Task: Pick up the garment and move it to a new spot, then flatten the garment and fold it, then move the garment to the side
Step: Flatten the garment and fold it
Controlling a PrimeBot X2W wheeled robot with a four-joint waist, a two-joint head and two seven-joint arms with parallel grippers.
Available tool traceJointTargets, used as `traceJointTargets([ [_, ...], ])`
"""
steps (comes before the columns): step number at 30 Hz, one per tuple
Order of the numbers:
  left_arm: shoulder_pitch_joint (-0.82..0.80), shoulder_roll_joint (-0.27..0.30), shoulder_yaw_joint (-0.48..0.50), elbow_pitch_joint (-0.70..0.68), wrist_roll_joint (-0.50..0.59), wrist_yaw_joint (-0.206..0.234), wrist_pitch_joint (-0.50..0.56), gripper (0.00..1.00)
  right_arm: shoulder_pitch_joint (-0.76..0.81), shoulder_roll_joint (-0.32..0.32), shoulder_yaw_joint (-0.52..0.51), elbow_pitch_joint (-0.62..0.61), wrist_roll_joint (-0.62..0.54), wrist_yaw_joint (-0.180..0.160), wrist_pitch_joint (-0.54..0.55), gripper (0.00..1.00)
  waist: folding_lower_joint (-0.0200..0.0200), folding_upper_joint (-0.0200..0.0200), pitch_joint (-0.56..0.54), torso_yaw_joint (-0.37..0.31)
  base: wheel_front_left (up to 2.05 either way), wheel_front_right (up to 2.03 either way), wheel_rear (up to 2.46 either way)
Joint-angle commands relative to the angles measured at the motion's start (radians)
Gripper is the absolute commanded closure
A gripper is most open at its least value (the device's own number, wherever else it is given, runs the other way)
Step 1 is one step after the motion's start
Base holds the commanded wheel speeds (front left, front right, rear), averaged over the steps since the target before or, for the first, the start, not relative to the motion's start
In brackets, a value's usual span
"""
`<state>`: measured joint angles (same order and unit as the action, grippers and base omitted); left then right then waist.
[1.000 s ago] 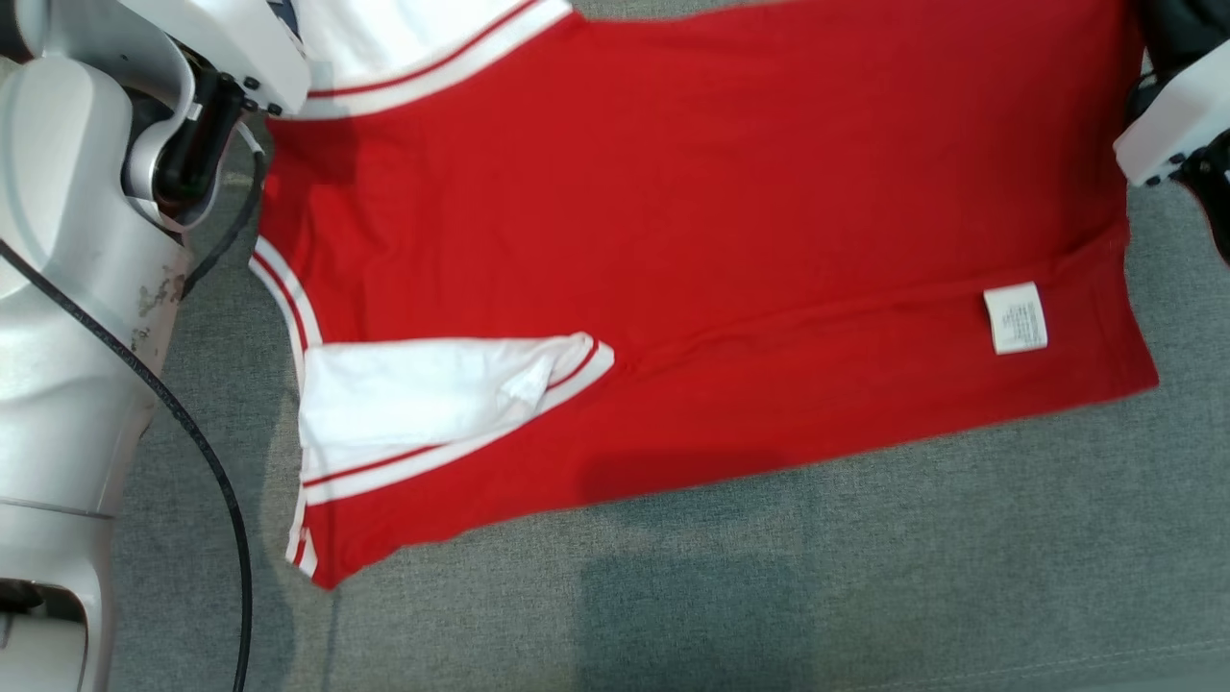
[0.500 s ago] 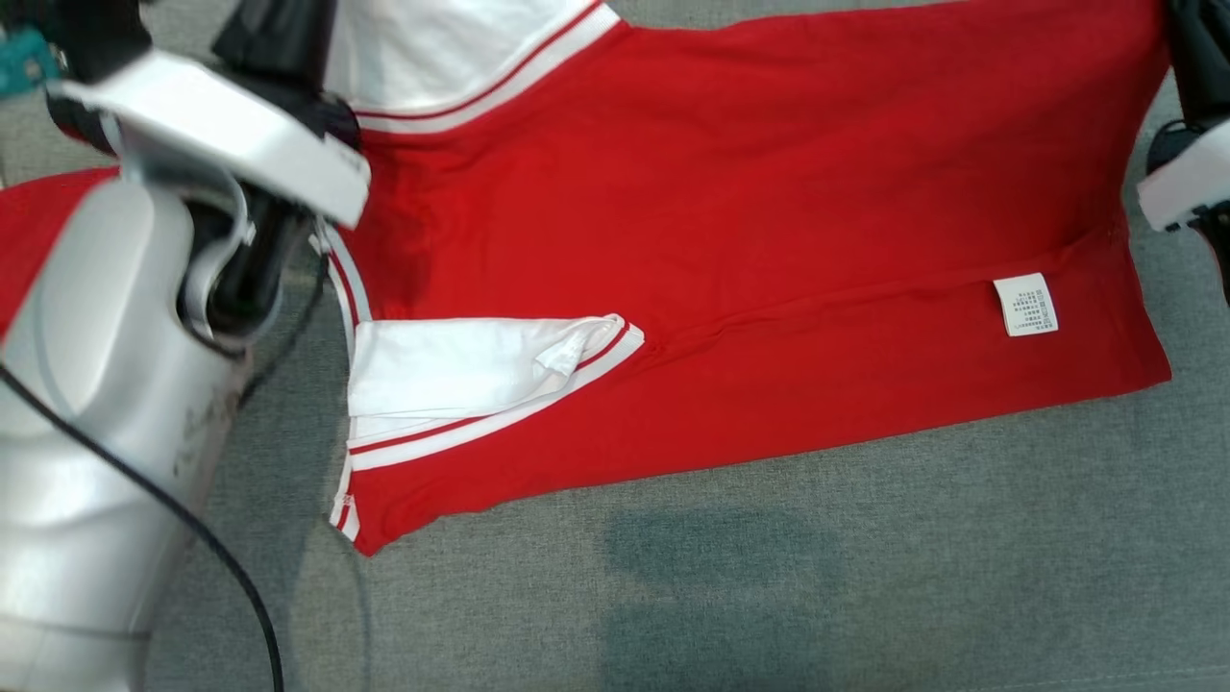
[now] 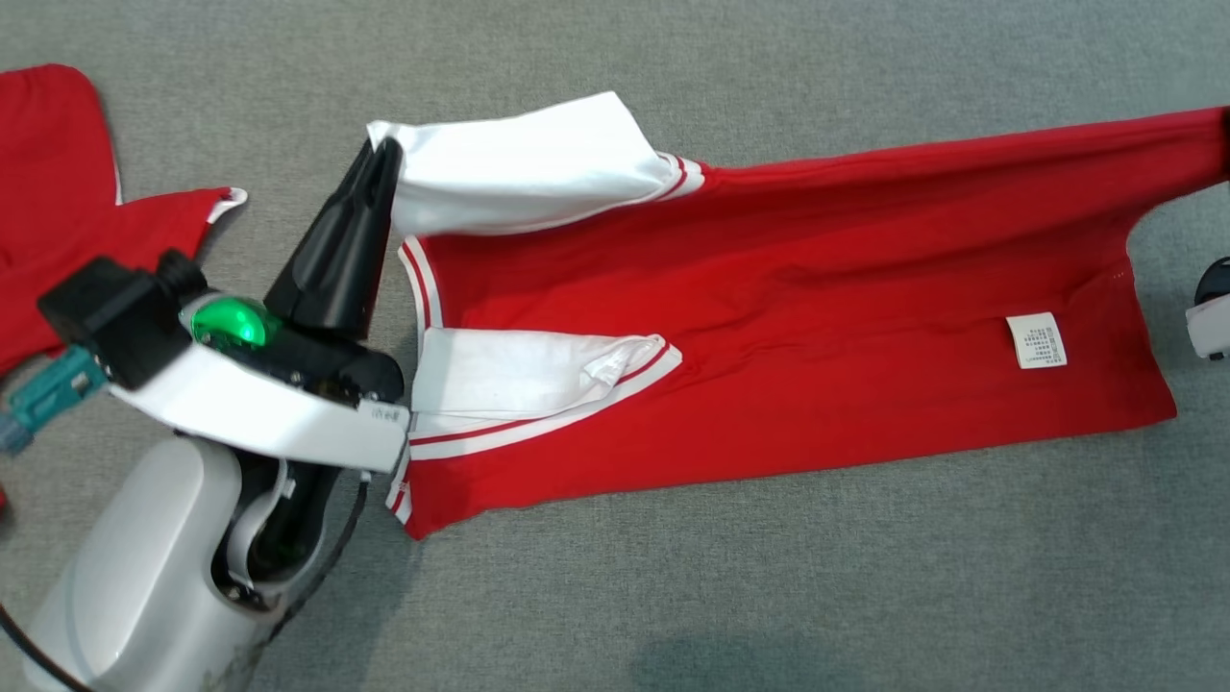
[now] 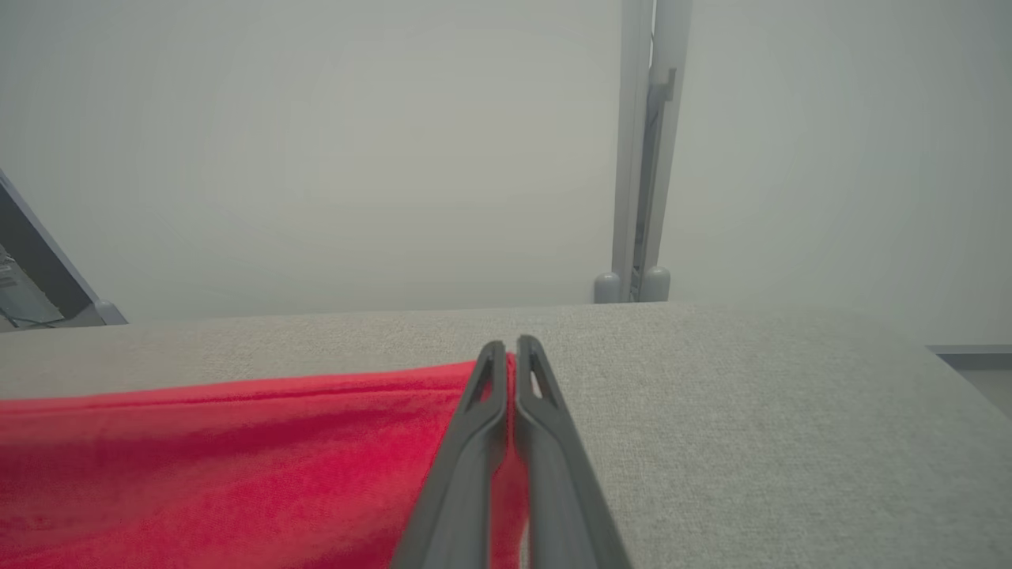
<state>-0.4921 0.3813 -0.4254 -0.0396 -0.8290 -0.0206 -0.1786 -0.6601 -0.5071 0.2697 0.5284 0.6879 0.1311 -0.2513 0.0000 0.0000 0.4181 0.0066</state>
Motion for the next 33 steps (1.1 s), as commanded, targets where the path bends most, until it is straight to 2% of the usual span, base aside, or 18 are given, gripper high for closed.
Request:
traceJointTargets([
  [1,0.013,0.038,0.043,-0.051,-0.004,0.016,-0.007,1.00,0.042,-0.016,-0.019,-0.044,-0.035,0.000,-0.010,1.00,0.0000,0.0000,-0.014,0.012,0.00,0.00,0.00],
  [9,0.154,0.035,0.024,-0.192,-0.021,0.073,0.004,1.00,0.196,0.023,-0.106,-0.196,-0.201,0.000,-0.010,1.00,0.0000,0.0000,-0.050,0.037,0.00,0.00,0.00],
  [20,0.261,0.025,-0.002,-0.210,-0.064,0.110,0.035,1.00,0.277,0.062,-0.171,-0.142,-0.271,0.000,-0.010,1.00,0.0000,0.0000,-0.055,0.035,0.00,0.00,0.00],
  [22,0.271,0.022,-0.004,-0.214,-0.071,0.111,0.034,1.00,0.267,0.073,-0.179,-0.138,-0.285,0.000,-0.010,1.00,0.0000,0.0000,-0.054,0.029,0.00,0.00,0.00],
  [27,0.204,0.043,0.027,-0.196,-0.065,0.107,0.042,1.00,0.154,0.078,-0.112,-0.089,-0.304,0.000,-0.010,1.00,0.0000,0.0000,-0.047,0.018,0.00,0.00,0.00],
  [33,0.044,0.040,0.065,-0.080,-0.066,0.078,0.041,1.00,-0.055,0.100,-0.005,0.074,-0.277,0.000,-0.010,1.00,0.0000,0.0000,-0.024,0.014,0.00,0.00,0.00],
])
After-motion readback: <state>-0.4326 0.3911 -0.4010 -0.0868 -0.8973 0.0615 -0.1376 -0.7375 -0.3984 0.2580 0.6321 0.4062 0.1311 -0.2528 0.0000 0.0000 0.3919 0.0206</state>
